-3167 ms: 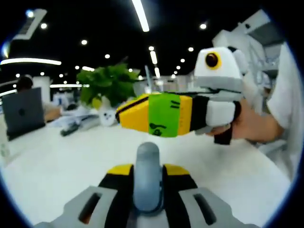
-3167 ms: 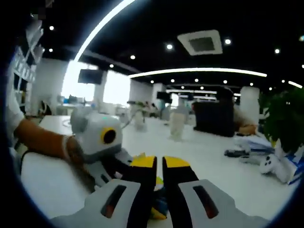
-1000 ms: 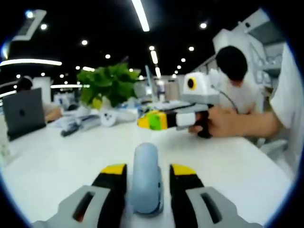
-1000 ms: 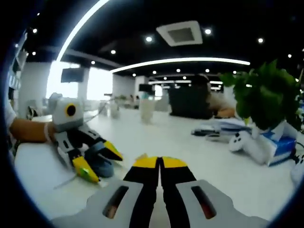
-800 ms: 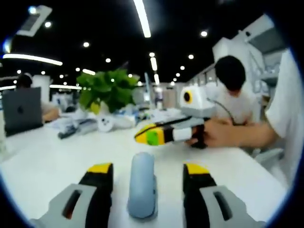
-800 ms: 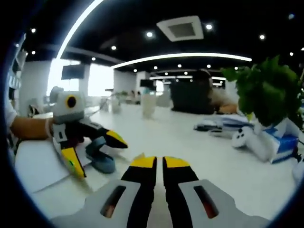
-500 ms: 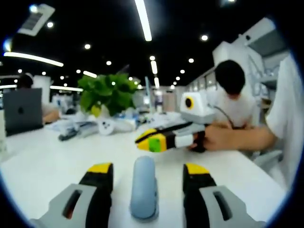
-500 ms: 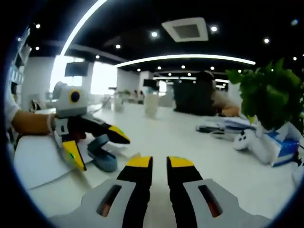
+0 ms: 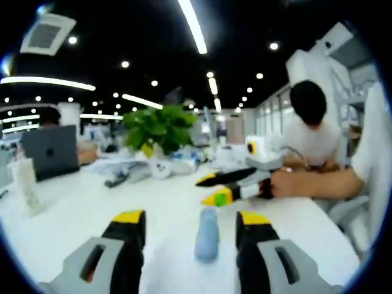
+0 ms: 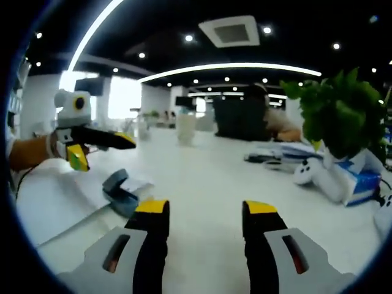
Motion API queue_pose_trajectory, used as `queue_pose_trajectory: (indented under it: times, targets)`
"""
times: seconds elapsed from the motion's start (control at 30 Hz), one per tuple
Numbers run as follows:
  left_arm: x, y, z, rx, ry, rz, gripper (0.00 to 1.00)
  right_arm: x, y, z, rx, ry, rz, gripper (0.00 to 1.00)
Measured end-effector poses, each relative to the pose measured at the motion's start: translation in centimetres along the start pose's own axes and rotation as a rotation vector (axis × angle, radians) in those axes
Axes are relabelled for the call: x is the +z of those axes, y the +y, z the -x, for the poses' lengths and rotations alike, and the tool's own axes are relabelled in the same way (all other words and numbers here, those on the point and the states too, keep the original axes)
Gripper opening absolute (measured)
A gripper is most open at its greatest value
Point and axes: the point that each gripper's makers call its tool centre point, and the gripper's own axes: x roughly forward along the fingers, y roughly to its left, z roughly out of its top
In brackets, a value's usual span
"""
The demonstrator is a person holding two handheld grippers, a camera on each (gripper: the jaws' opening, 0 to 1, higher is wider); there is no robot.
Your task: Pick up the paper insert the paper into the punch align the paper edges press the punch to punch holes
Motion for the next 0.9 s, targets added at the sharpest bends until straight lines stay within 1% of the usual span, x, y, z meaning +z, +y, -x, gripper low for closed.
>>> queue_pose_trajectory:
  times: [0.03, 0.07, 0.13, 0.17, 0.2, 0.23, 0.3, 0.33, 0.37, 0.4, 0.43, 0.47, 0.5, 0.53, 0.57, 0.6, 0.63, 0.67, 0.7, 0.73, 0.77, 0.8, 0.9]
  targets:
    - [-0.5, 0.0, 0.7, 0.008, 0.010, 0.007, 0.59, -0.1, 0.0, 0.0, 0.000, 0.006, 0.007, 0.52]
    - [-1.4, 0.1, 2.1, 0.025, 0.029, 0.015, 0.59, -0.2, 0.0, 0.0, -0.005, 0.010, 0.018, 0.52]
    - [-2.5, 0.0, 3.6, 0.038, 0.036, 0.036, 0.59, -0.1, 0.0, 0.0, -0.004, 0.010, 0.020, 0.52]
    - [-3.1, -0.1, 4.5, 0.045, 0.048, 0.053, 0.59, -0.1, 0.2, 0.0, 0.001, 0.009, 0.016, 0.54]
    - [-3.9, -0.2, 5.4, 0.054, 0.060, 0.052, 0.59, -0.1, 0.3, 0.0, 0.002, 0.011, 0.014, 0.57]
    - [-4.3, -0.2, 5.8, 0.060, 0.065, 0.053, 0.59, -0.1, 0.4, 0.0, 0.001, 0.013, 0.015, 0.59]
    - [-5.4, -0.3, 6.6, 0.078, 0.067, 0.108, 0.59, -0.2, 0.6, 0.0, 0.004, 0.021, 0.021, 0.58]
    - [-5.6, -0.4, 6.6, 0.074, 0.067, 0.109, 0.59, -0.3, 0.7, 0.0, 0.006, 0.026, 0.018, 0.56]
    - [-6.0, -0.5, 6.7, 0.073, 0.082, 0.104, 0.58, -0.3, 0.8, 0.1, 0.013, 0.028, 0.014, 0.56]
    - [-5.8, -0.4, 6.8, 0.083, 0.085, 0.074, 0.57, -0.3, 1.0, 0.1, 0.023, 0.028, 0.006, 0.58]
    - [-5.4, -0.5, 6.6, 0.082, 0.066, 0.075, 0.56, -0.3, 1.2, 0.2, 0.035, 0.029, -0.010, 0.61]
    - [-5.3, -0.6, 6.4, 0.074, 0.053, 0.089, 0.56, -0.1, 1.7, 0.4, 0.058, 0.017, -0.030, 0.65]
    - [-5.7, -0.8, 6.2, 0.073, 0.063, 0.088, 0.55, 0.2, 2.4, 0.6, 0.104, 0.004, -0.051, 0.64]
    - [-6.5, -0.6, 6.3, 0.089, 0.110, 0.052, 0.54, 0.0, 2.8, 1.0, 0.135, 0.014, -0.075, 0.64]
    - [-6.9, -0.4, 6.3, 0.104, 0.132, 0.022, 0.53, -0.2, 3.0, 1.3, 0.147, 0.023, -0.082, 0.62]
    - [-7.2, -0.6, 6.1, 0.104, 0.140, 0.014, 0.53, -0.2, 4.1, 1.7, 0.210, 0.019, -0.050, 0.58]
    - [-7.0, -0.9, 5.9, 0.093, 0.119, 0.030, 0.53, -0.2, 4.7, 2.1, 0.241, 0.016, -0.050, 0.55]
    - [-7.2, -1.1, 5.8, 0.088, 0.119, 0.030, 0.52, -0.1, 4.9, 2.3, 0.253, 0.012, -0.054, 0.56]
    - [-7.3, -1.1, 5.8, 0.087, 0.121, 0.029, 0.52, -0.1, 5.5, 2.5, 0.291, 0.018, -0.043, 0.57]
    - [-7.4, -1.1, 5.7, 0.086, 0.122, 0.030, 0.52, -0.1, 5.9, 2.6, 0.313, 0.021, -0.037, 0.58]
    - [-7.5, -1.1, 5.7, 0.085, 0.121, 0.031, 0.52, -0.1, 6.4, 2.7, 0.336, 0.021, -0.023, 0.58]
    - [-7.6, -1.1, 5.6, 0.084, 0.121, 0.031, 0.52, -0.2, 6.8, 2.7, 0.373, 0.025, -0.008, 0.58]
    - [-7.6, -1.1, 5.6, 0.081, 0.120, 0.035, 0.52, -0.4, 7.2, 2.6, 0.439, 0.033, -0.029, 0.59]
